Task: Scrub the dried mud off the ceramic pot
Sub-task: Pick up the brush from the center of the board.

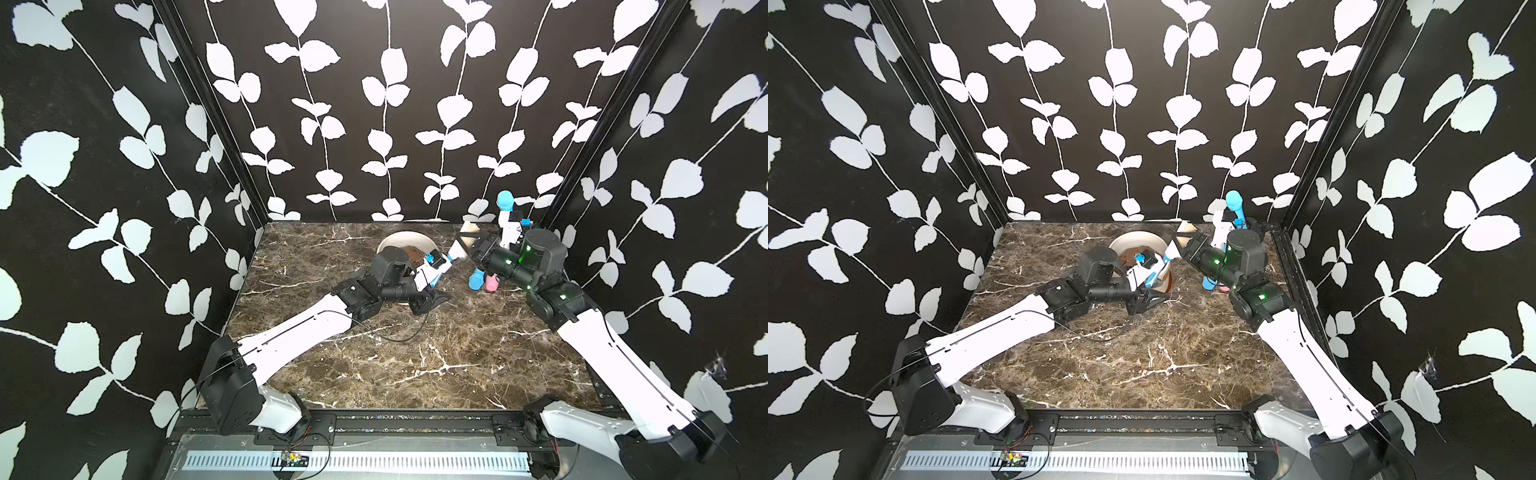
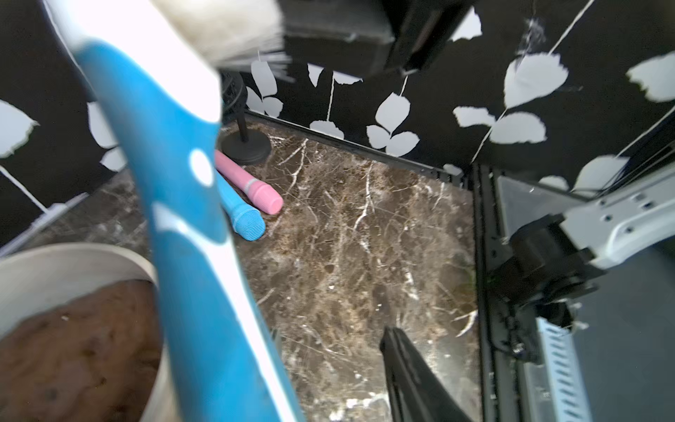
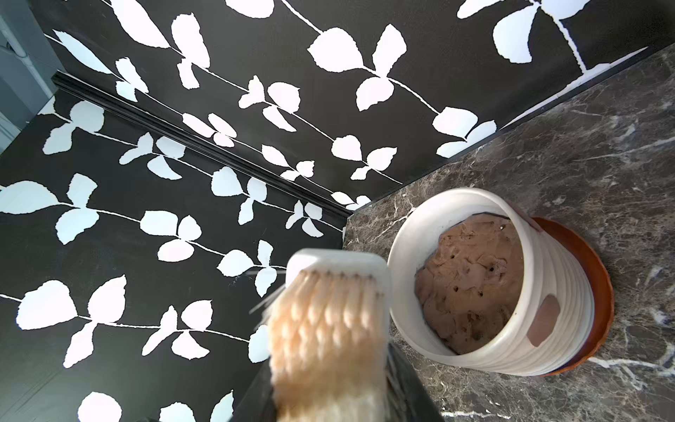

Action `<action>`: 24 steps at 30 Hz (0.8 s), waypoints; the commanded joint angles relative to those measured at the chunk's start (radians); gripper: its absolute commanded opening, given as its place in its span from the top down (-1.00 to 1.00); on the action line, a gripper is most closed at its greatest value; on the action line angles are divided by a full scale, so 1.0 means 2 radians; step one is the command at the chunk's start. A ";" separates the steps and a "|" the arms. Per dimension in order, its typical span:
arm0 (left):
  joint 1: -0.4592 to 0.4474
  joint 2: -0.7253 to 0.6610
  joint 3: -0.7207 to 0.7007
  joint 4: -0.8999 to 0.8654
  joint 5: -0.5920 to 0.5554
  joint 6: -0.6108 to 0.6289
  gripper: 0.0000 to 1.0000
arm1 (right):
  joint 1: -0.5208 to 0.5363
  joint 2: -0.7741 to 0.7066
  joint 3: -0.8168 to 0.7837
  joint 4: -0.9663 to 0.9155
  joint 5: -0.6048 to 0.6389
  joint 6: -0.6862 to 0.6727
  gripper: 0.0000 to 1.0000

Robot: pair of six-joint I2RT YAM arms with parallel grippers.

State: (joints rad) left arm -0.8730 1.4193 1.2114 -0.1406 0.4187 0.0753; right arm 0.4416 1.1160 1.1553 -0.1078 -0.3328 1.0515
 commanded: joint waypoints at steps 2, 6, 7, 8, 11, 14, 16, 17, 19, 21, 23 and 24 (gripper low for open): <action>0.000 -0.023 -0.006 0.019 -0.004 0.001 0.24 | 0.003 -0.011 -0.001 0.023 -0.005 -0.004 0.41; 0.000 -0.031 -0.010 0.028 0.015 -0.006 0.22 | 0.004 -0.014 0.009 -0.005 0.002 -0.033 0.41; 0.000 -0.033 -0.010 0.028 0.016 -0.006 0.25 | 0.003 -0.016 0.010 -0.010 0.005 -0.038 0.41; 0.000 -0.034 -0.009 0.027 0.015 -0.007 0.29 | 0.003 -0.017 0.009 -0.013 0.009 -0.043 0.40; 0.000 -0.042 -0.012 0.028 0.011 -0.013 0.47 | 0.003 -0.021 0.009 -0.022 0.018 -0.054 0.40; 0.000 -0.047 -0.017 0.034 0.011 -0.015 0.86 | 0.003 -0.023 0.009 -0.026 0.020 -0.059 0.40; 0.000 -0.045 -0.012 0.028 0.009 -0.016 1.00 | 0.003 -0.024 0.008 -0.024 0.024 -0.058 0.39; 0.000 -0.043 -0.010 0.027 0.012 -0.018 1.00 | 0.004 -0.023 0.009 -0.024 0.024 -0.059 0.39; 0.000 -0.040 -0.012 0.038 0.025 -0.025 1.00 | 0.003 -0.023 0.012 -0.024 0.021 -0.063 0.37; 0.000 -0.038 -0.013 0.055 0.034 -0.041 1.00 | 0.003 -0.022 0.012 -0.016 0.014 -0.064 0.21; 0.000 -0.037 -0.010 0.079 0.046 -0.069 1.00 | 0.003 -0.026 -0.003 0.024 -0.001 -0.060 -0.25; 0.000 -0.037 -0.010 0.096 0.050 -0.086 1.00 | 0.004 -0.029 -0.015 0.059 -0.013 -0.056 -0.38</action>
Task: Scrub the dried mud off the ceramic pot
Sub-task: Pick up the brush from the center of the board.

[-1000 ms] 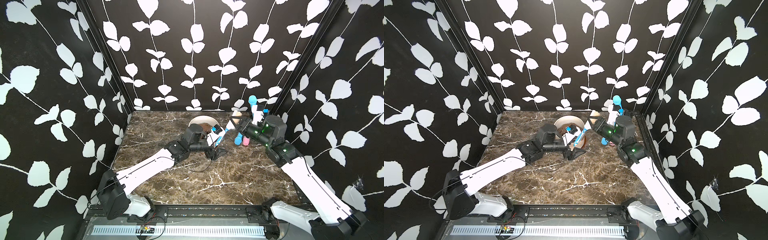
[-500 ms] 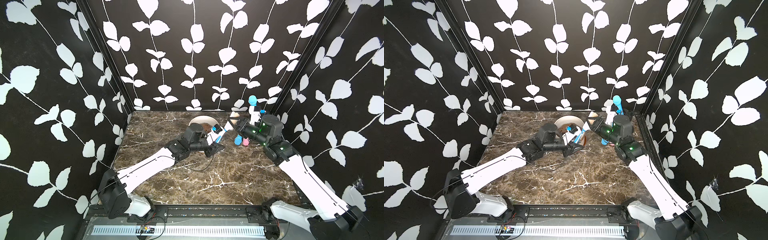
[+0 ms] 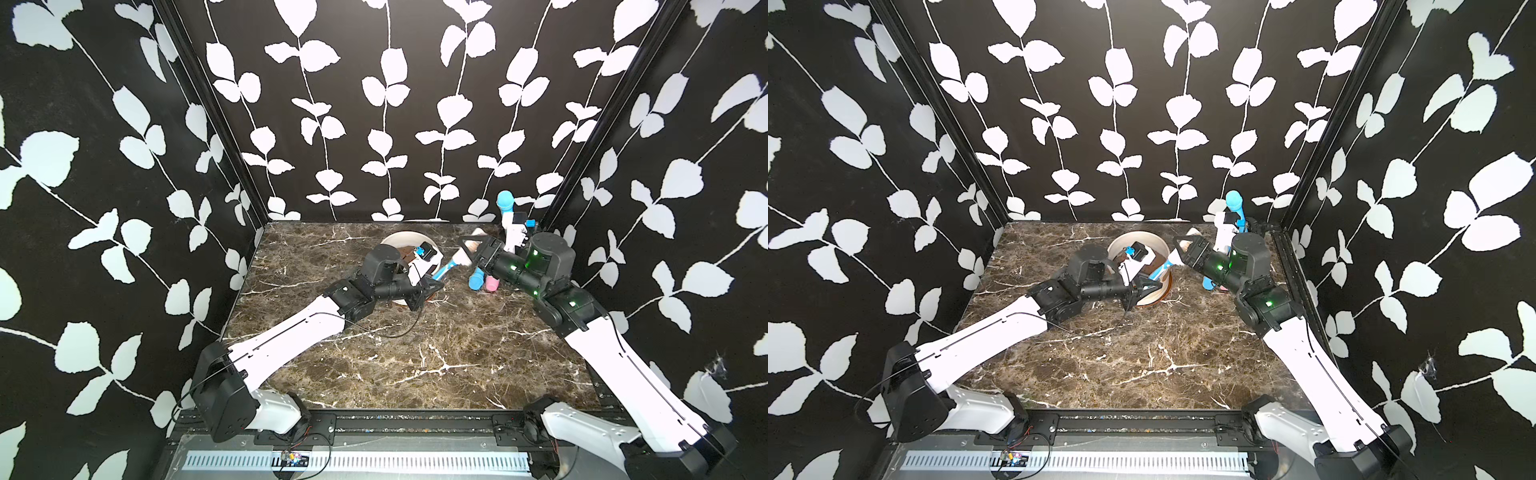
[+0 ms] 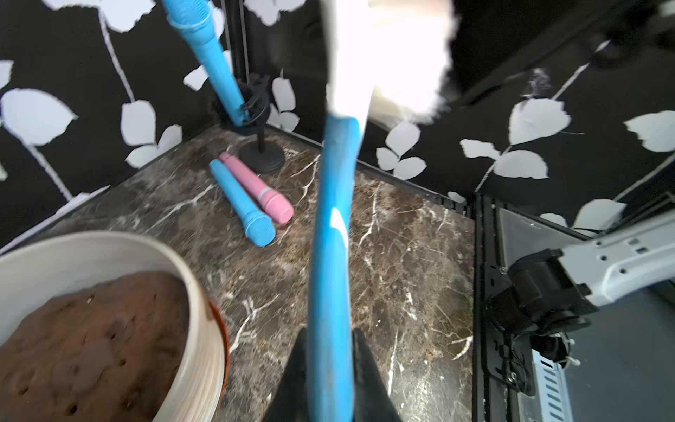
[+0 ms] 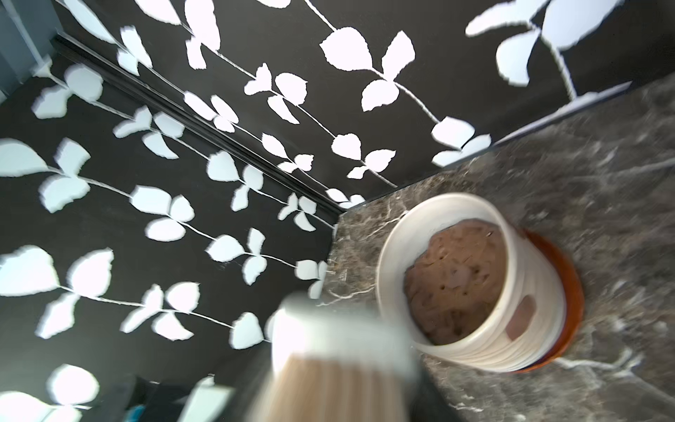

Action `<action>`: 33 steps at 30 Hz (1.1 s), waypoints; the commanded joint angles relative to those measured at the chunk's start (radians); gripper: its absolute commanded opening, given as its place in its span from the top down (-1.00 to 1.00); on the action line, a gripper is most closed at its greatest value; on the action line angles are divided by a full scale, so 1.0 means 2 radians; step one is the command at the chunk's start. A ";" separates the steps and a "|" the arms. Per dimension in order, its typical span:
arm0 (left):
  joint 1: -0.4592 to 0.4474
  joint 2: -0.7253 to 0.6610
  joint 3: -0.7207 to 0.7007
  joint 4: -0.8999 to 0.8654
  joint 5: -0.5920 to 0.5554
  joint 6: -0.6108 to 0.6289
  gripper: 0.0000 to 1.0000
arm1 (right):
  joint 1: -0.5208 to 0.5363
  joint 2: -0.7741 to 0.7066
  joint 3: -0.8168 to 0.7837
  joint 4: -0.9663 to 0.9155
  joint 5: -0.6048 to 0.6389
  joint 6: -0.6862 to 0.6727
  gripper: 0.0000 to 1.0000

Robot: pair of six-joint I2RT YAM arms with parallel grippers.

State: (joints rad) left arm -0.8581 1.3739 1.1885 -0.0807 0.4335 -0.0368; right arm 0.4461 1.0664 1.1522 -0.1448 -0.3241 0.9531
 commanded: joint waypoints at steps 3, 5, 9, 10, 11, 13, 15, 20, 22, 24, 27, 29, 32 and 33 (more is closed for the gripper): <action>-0.007 -0.016 0.002 0.117 0.058 -0.076 1.00 | 0.001 -0.016 -0.043 0.170 -0.046 0.001 -0.64; -0.006 -0.014 0.009 0.136 0.061 -0.103 1.00 | 0.001 -0.020 -0.048 0.210 -0.075 -0.008 -0.91; 0.000 -0.004 0.023 0.196 0.094 -0.182 1.00 | 0.002 -0.023 -0.079 0.314 -0.123 -0.001 -0.99; 0.003 -0.001 0.022 0.220 0.103 -0.202 1.00 | 0.002 -0.023 -0.087 0.343 -0.128 0.007 -1.00; 0.006 0.002 0.022 0.241 0.109 -0.225 1.00 | 0.002 -0.023 -0.097 0.370 -0.131 0.017 -1.00; 0.013 0.010 0.022 0.276 0.114 -0.267 1.00 | 0.003 -0.020 -0.111 0.412 -0.132 0.035 -1.00; 0.021 0.018 0.020 0.305 0.115 -0.301 1.00 | 0.003 -0.016 -0.118 0.440 -0.136 0.044 -0.97; 0.039 0.048 0.009 0.416 0.124 -0.400 1.00 | 0.007 -0.003 -0.130 0.487 -0.137 0.067 -0.83; 0.042 0.064 0.010 0.454 0.130 -0.433 1.00 | 0.010 0.003 -0.128 0.486 -0.141 0.068 -0.80; 0.042 0.079 0.019 0.469 0.145 -0.451 1.00 | 0.014 0.009 -0.128 0.486 -0.141 0.069 -0.78; 0.042 0.094 0.031 0.492 0.163 -0.473 1.00 | 0.017 0.015 -0.127 0.480 -0.132 0.070 -0.69; 0.042 0.099 0.033 0.503 0.173 -0.481 1.00 | 0.017 0.017 -0.126 0.470 -0.126 0.066 -0.61; 0.042 0.099 0.032 0.503 0.186 -0.478 1.00 | 0.017 0.016 -0.117 0.444 -0.124 0.052 -0.49; 0.042 0.098 0.032 0.503 0.188 -0.477 1.00 | 0.017 0.015 -0.112 0.426 -0.122 0.044 -0.45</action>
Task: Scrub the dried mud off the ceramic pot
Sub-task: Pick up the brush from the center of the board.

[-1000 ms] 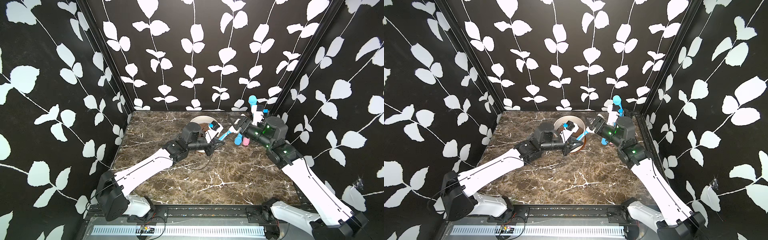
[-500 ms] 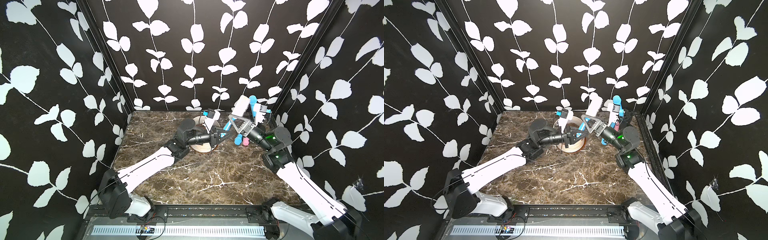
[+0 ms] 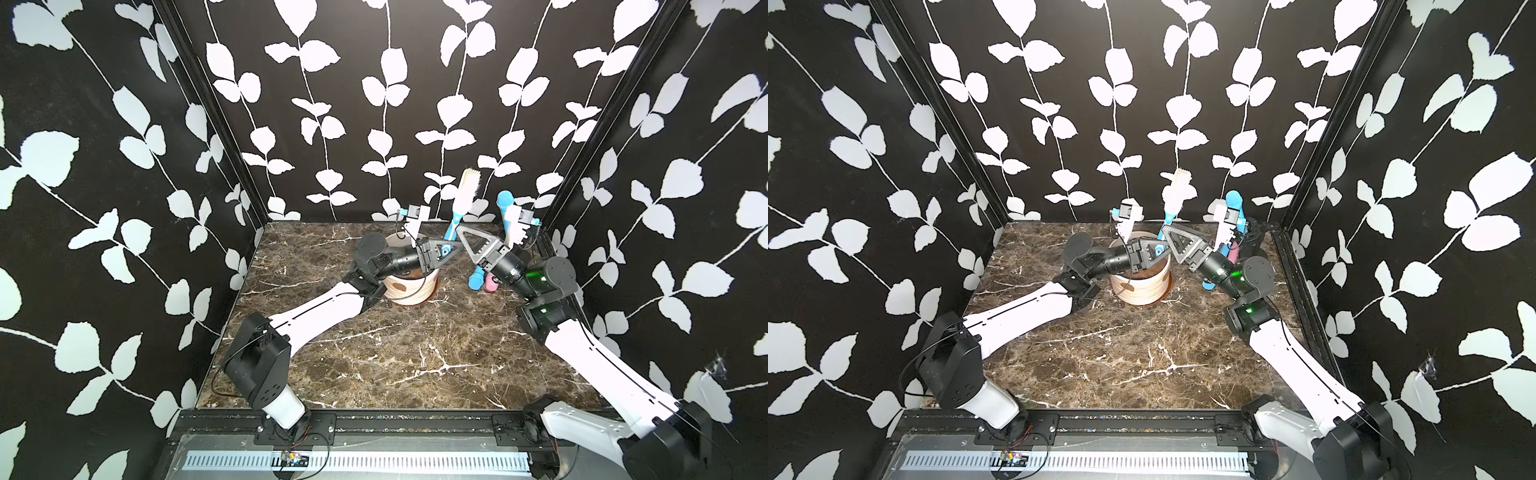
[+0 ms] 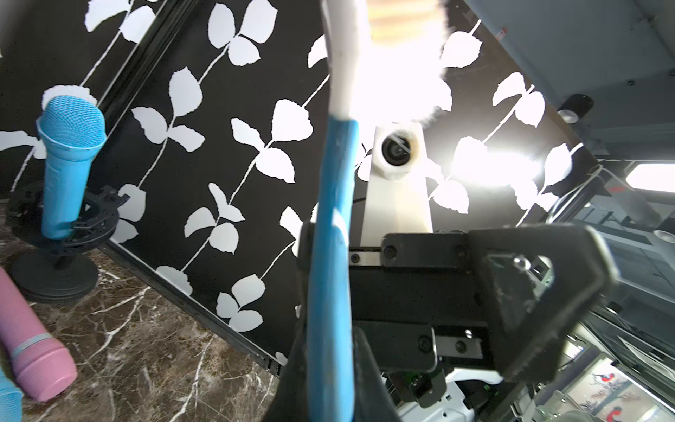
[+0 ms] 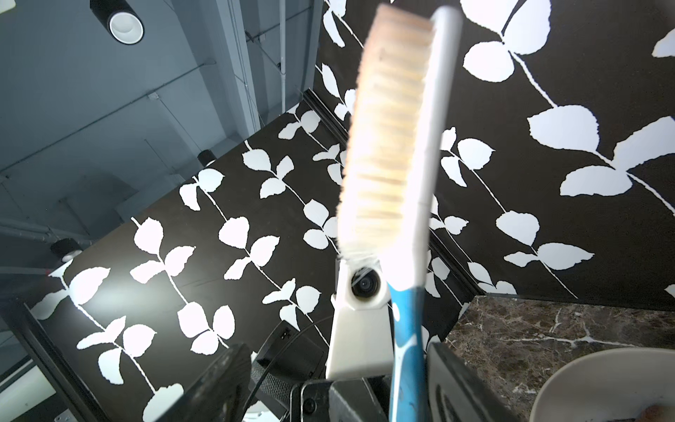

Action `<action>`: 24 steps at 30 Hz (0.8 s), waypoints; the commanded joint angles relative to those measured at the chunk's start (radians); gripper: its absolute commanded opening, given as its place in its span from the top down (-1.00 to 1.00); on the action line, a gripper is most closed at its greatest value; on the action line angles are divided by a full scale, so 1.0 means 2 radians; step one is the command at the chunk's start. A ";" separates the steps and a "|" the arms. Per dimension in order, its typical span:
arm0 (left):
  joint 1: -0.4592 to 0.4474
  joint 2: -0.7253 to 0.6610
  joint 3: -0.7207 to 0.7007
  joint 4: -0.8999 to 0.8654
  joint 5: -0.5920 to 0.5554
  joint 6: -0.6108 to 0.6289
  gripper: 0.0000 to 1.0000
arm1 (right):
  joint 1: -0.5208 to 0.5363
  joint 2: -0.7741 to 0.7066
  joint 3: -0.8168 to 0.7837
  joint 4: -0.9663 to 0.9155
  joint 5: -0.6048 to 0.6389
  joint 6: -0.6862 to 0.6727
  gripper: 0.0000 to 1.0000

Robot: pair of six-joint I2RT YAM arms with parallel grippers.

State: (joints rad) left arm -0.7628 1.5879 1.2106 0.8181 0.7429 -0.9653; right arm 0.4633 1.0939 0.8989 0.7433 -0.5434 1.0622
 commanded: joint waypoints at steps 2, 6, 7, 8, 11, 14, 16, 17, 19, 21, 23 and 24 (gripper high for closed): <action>-0.006 -0.012 0.018 0.054 0.042 -0.009 1.00 | 0.008 0.003 0.024 -0.053 -0.015 -0.028 -0.36; -0.007 -0.013 0.022 0.056 0.068 -0.013 1.00 | 0.008 0.006 0.035 -0.082 -0.019 -0.050 -0.24; -0.007 -0.015 0.022 0.060 0.071 -0.016 1.00 | 0.008 0.007 0.038 -0.085 -0.021 -0.053 -0.19; -0.007 -0.017 0.019 0.066 0.071 -0.018 1.00 | 0.009 0.010 0.039 -0.086 -0.023 -0.055 -0.10; -0.007 -0.023 0.014 0.063 0.074 -0.015 1.00 | 0.008 0.019 0.043 -0.080 -0.038 -0.056 0.13; -0.007 -0.025 0.020 0.048 0.076 -0.009 1.00 | 0.008 0.028 0.046 -0.068 -0.052 -0.056 0.47; -0.007 -0.025 0.021 0.050 0.077 -0.009 0.93 | 0.008 0.035 0.053 -0.070 -0.067 -0.063 0.86; -0.007 -0.026 0.021 0.050 0.080 -0.009 0.88 | 0.009 0.036 0.059 -0.078 -0.072 -0.070 1.00; -0.007 -0.029 0.021 0.049 0.087 -0.010 0.71 | 0.008 0.037 0.066 -0.102 -0.071 -0.083 1.00; -0.007 -0.036 0.018 0.048 0.093 -0.007 0.33 | 0.008 0.035 0.072 -0.124 -0.066 -0.096 1.00; -0.006 -0.048 0.012 0.036 0.101 0.011 -0.20 | 0.008 0.033 0.084 -0.166 -0.067 -0.121 1.00; -0.005 -0.056 0.009 0.020 0.106 0.027 -0.34 | 0.008 0.032 0.093 -0.193 -0.067 -0.138 1.00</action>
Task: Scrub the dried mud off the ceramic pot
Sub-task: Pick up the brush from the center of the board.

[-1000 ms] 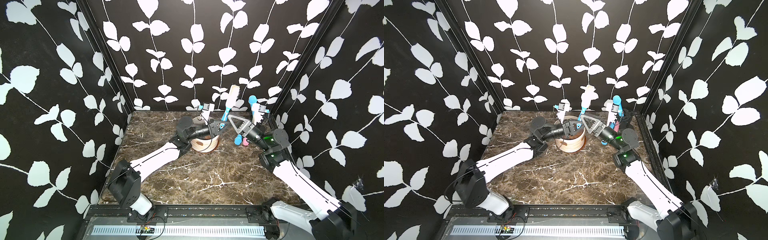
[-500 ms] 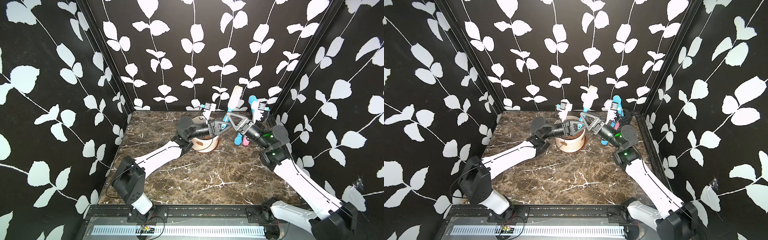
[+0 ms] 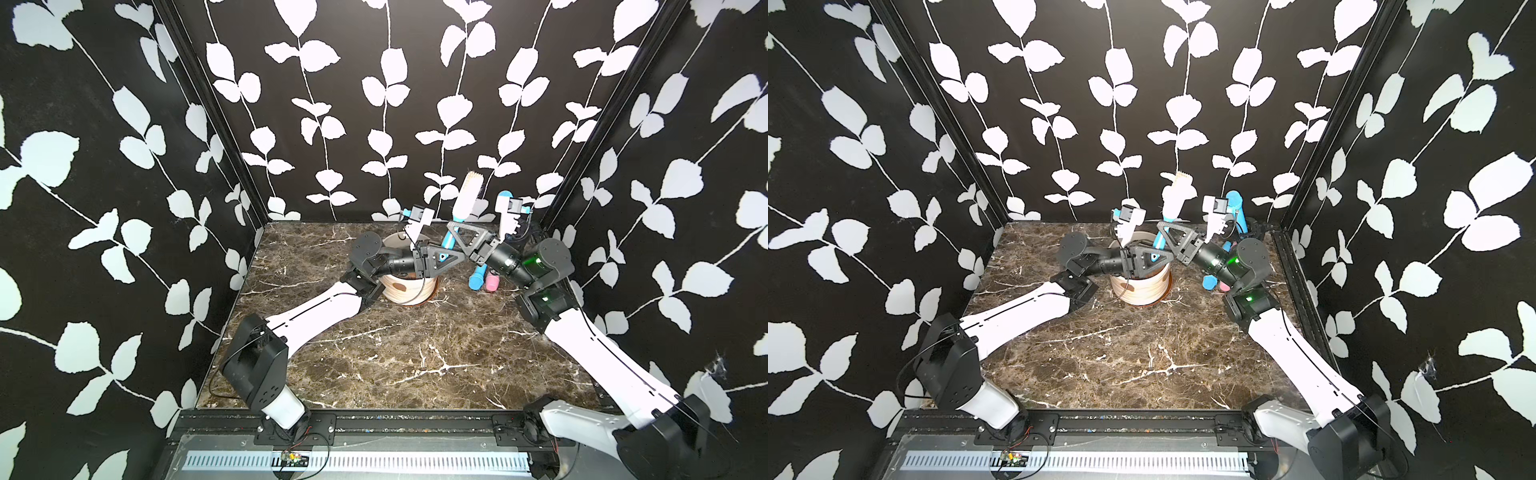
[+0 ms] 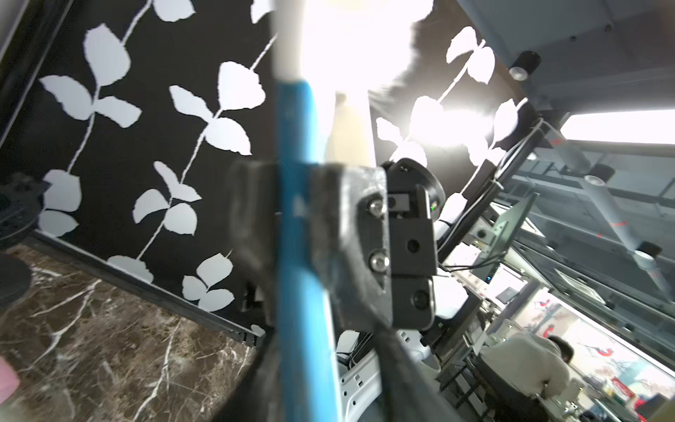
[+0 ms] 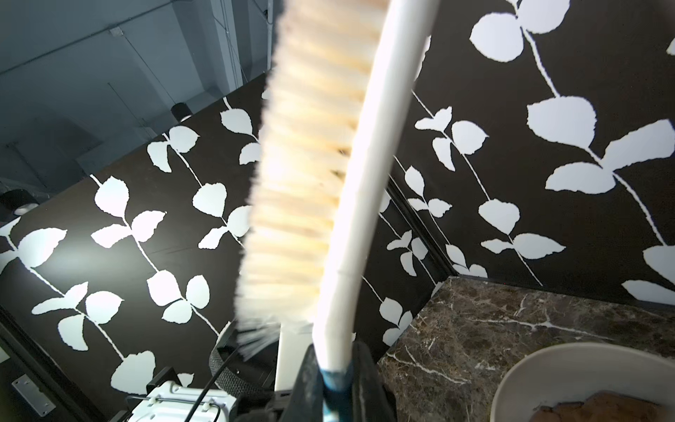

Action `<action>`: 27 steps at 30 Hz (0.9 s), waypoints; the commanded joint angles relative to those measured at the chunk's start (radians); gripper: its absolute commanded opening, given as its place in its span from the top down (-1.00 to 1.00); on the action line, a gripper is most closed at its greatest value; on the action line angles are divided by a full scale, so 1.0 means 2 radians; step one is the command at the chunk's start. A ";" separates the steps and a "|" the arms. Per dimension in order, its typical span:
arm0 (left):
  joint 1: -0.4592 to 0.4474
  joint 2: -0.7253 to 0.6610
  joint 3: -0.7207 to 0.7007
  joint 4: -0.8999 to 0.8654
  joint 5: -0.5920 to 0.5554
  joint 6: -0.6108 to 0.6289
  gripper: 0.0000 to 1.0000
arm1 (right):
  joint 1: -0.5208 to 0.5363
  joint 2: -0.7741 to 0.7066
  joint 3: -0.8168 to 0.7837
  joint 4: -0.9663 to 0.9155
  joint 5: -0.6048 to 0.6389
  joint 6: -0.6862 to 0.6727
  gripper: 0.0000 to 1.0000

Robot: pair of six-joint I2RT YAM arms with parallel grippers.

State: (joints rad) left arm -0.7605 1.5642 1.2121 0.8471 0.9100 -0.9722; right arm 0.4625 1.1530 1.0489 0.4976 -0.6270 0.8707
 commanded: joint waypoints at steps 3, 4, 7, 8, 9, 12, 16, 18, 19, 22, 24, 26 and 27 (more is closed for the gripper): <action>-0.003 -0.078 0.007 -0.094 0.025 0.107 -0.57 | 0.008 -0.002 0.049 -0.172 -0.015 -0.113 1.00; -0.003 -0.092 0.006 -0.135 0.018 0.145 -0.63 | 0.009 -0.002 0.059 -0.206 -0.015 -0.139 1.00; -0.002 -0.136 0.002 -0.242 -0.040 0.250 -0.89 | 0.009 -0.003 0.086 -0.295 -0.009 -0.205 1.00; -0.002 -0.150 0.005 -0.279 -0.074 0.280 -0.95 | 0.010 -0.004 0.094 -0.319 -0.007 -0.224 1.00; -0.002 -0.162 0.009 -0.319 -0.114 0.307 -0.96 | 0.011 -0.005 0.100 -0.341 -0.004 -0.241 1.00; -0.002 -0.175 0.029 -0.411 -0.254 0.347 -0.96 | 0.024 -0.008 0.110 -0.387 0.014 -0.285 1.00; 0.000 -0.157 0.055 -0.444 -0.311 0.336 -0.97 | 0.051 -0.007 0.118 -0.443 0.080 -0.340 1.00; 0.000 -0.145 0.058 -0.428 -0.303 0.315 -0.97 | 0.062 -0.008 0.115 -0.451 0.107 -0.353 1.00; 0.000 -0.139 0.058 -0.420 -0.300 0.305 -0.97 | 0.068 -0.007 0.113 -0.453 0.117 -0.356 1.00; 0.000 -0.110 0.079 -0.438 -0.299 0.285 -0.92 | 0.093 -0.001 0.119 -0.460 0.154 -0.366 1.00; 0.001 -0.092 0.098 -0.463 -0.304 0.269 -0.77 | 0.112 0.005 0.127 -0.466 0.185 -0.373 1.00; 0.001 -0.080 0.106 -0.474 -0.311 0.252 -0.60 | 0.127 0.011 0.136 -0.472 0.211 -0.380 1.00; 0.001 -0.078 0.107 -0.476 -0.315 0.243 -0.51 | 0.135 0.014 0.145 -0.474 0.221 -0.384 1.00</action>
State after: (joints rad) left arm -0.7620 1.4155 1.3891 -0.0460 0.3134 -0.4332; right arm 0.6971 1.1728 1.2789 -0.4564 -0.3000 0.1516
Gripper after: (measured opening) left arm 0.779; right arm 0.116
